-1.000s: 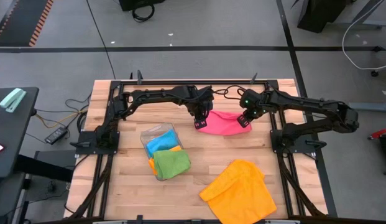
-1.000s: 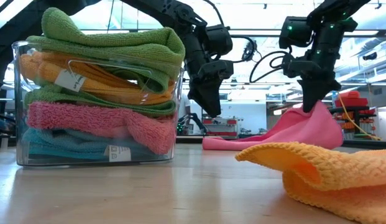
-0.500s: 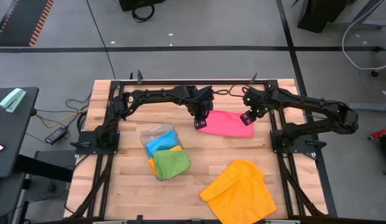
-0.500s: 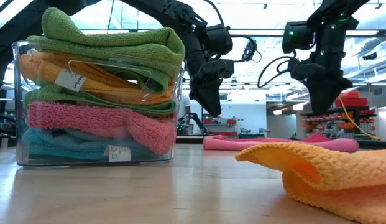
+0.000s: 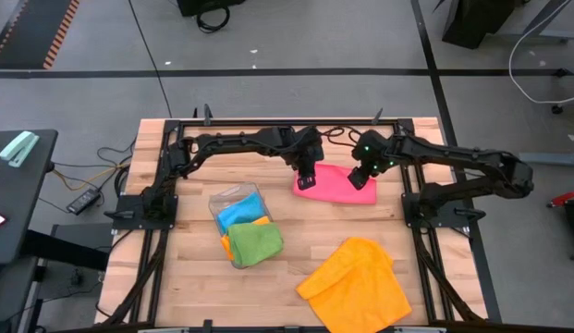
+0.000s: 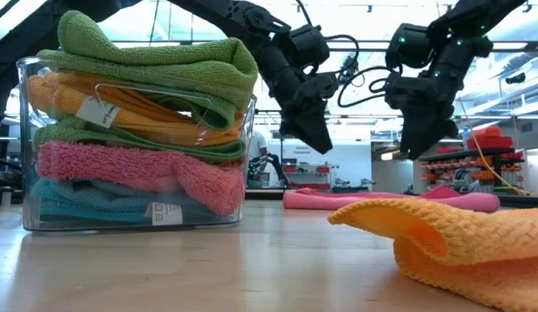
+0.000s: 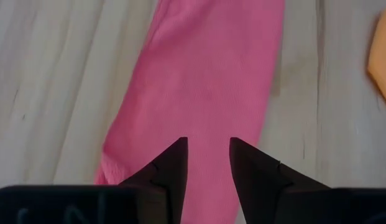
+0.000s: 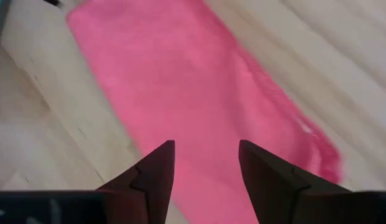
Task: Fold microfiber towels
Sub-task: Fold the pink towel
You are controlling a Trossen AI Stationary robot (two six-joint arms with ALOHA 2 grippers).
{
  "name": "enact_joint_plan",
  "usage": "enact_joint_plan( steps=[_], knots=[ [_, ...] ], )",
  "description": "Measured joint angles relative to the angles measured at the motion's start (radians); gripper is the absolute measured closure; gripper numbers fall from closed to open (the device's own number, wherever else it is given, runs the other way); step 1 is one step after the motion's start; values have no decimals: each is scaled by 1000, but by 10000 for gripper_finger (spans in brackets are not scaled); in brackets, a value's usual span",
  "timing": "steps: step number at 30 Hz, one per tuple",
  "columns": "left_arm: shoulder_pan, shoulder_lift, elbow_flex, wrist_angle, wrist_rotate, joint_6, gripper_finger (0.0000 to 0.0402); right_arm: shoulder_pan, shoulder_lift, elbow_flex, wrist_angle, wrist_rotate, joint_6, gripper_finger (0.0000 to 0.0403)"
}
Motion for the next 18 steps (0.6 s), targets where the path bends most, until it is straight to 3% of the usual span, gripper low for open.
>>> enact_joint_plan(
  steps=[8, 15, 18],
  knots=[
    [-43, 57, 0, -49, -2, 23, 266, 121, 0, -64, 61, 3, 44, 219],
    [-102, 53, -2, -234, -21, 433, 232, 195, 0, -65, 65, 45, 63, 219],
    [-109, 56, -31, -200, -50, 436, 200, 195, 0, -65, 65, 49, 91, 219]
  ],
)
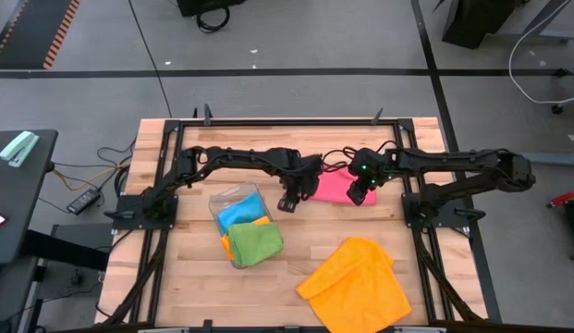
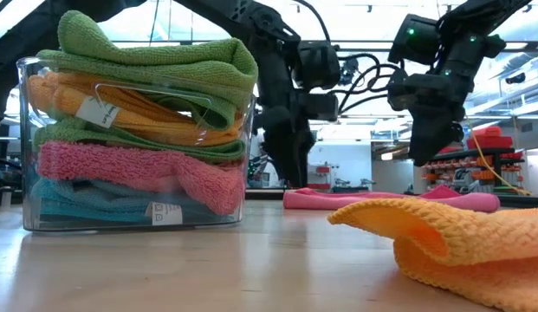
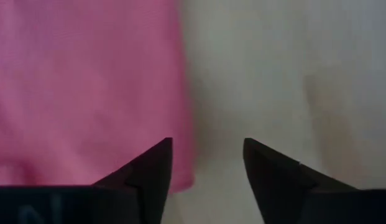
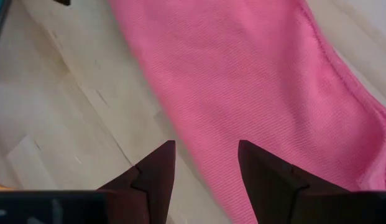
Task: Fold microfiber towels
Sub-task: Fold the pink towel
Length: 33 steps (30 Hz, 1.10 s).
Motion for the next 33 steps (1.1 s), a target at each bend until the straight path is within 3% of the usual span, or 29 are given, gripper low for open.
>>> enact_joint_plan(
  steps=[7, 19, 33],
  knots=[
    [-22, 0, -30, 12, -250, 72, 135, 0, 0, 0, 9, 7, 28, 219],
    [-43, -3, -122, 64, -285, 32, 169, 0, 0, -1, 41, 7, 55, 219],
    [-89, -2, -125, 133, -354, 47, 193, 0, 0, -1, 48, 7, 87, 219]
  ],
)
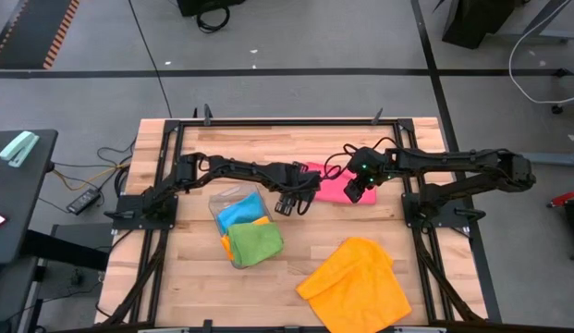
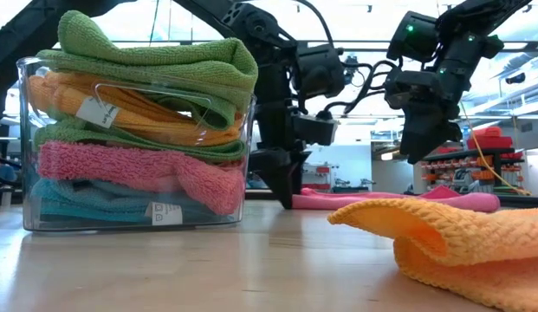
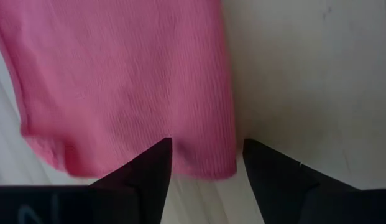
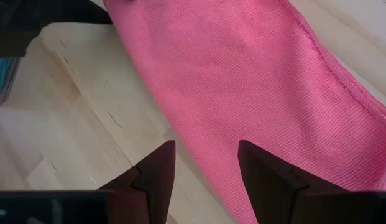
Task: Fold microfiber towels
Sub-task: Fold the pink towel
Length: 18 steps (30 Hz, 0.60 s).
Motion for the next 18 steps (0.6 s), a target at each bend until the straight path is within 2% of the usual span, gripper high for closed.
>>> enact_joint_plan(
  steps=[4, 8, 14, 18],
  knots=[
    [1, 5, 0, 20, 6, 9, 197, 0, 0, 0, 0, 0, 0, 219],
    [7, 11, 1, -2, 19, 8, 227, 0, 0, 0, -1, 0, 1, 219],
    [9, 12, 0, -14, 32, -5, 311, 12, 0, 0, 0, 0, 7, 219],
    [13, 15, 34, -83, 73, -39, 385, 89, 0, 0, 81, 14, -35, 219]
  ],
)
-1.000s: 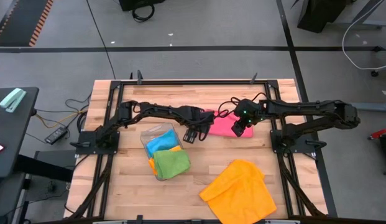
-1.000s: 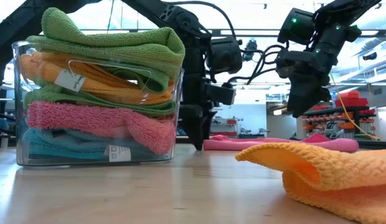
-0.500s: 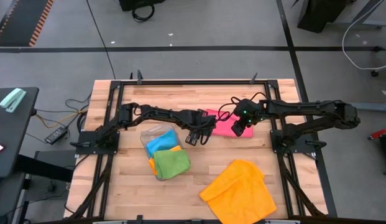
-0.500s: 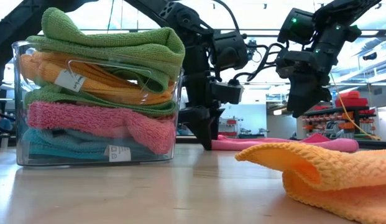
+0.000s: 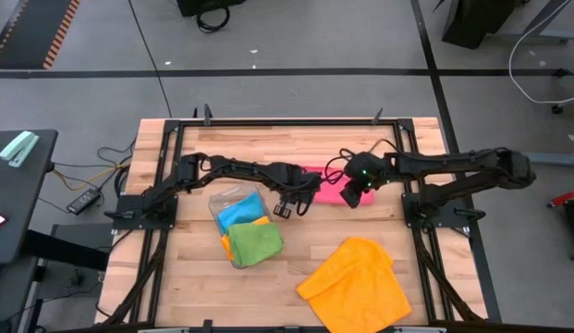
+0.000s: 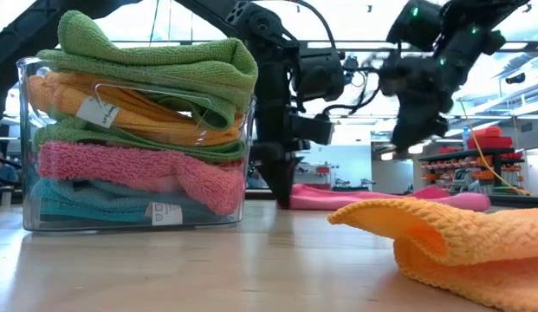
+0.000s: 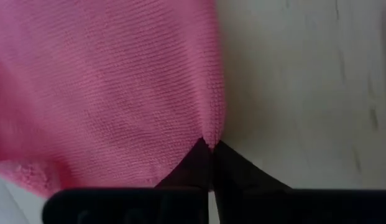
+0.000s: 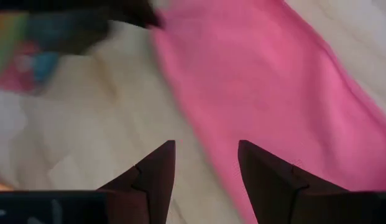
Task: Fold microfiber towels
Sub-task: Fold the pink towel
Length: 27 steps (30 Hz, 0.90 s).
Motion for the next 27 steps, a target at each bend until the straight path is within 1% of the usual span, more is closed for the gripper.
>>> enact_joint_plan(
  steps=[2, 5, 7, 9, 11, 14, 19, 23, 27],
  knots=[
    [4, 0, 34, -49, 34, -32, 388, 65, 0, 0, 73, 51, -41, 219],
    [10, 0, 91, -110, 83, -68, 384, 166, 0, 0, 157, 208, -140, 219],
    [16, 0, 127, -149, 130, -92, 388, 214, 0, 0, 192, 326, -197, 219],
    [21, 0, 160, -171, 180, -115, 393, 239, 4, 0, 220, 390, -233, 217],
    [26, -1, 187, -184, 214, -129, 393, 246, 23, 0, 237, 396, -251, 214],
    [28, 0, 215, -198, 224, -144, 385, 257, 84, 0, 278, 371, -254, 205],
    [28, -1, 227, -238, 229, -168, 391, 288, 191, 0, 451, 348, -253, 183],
    [27, -1, 227, -277, 236, -190, 393, 316, 266, 0, 545, 361, -254, 162],
    [25, -1, 226, -299, 255, -197, 381, 338, 296, 0, 537, 364, -250, 153]
  ],
)
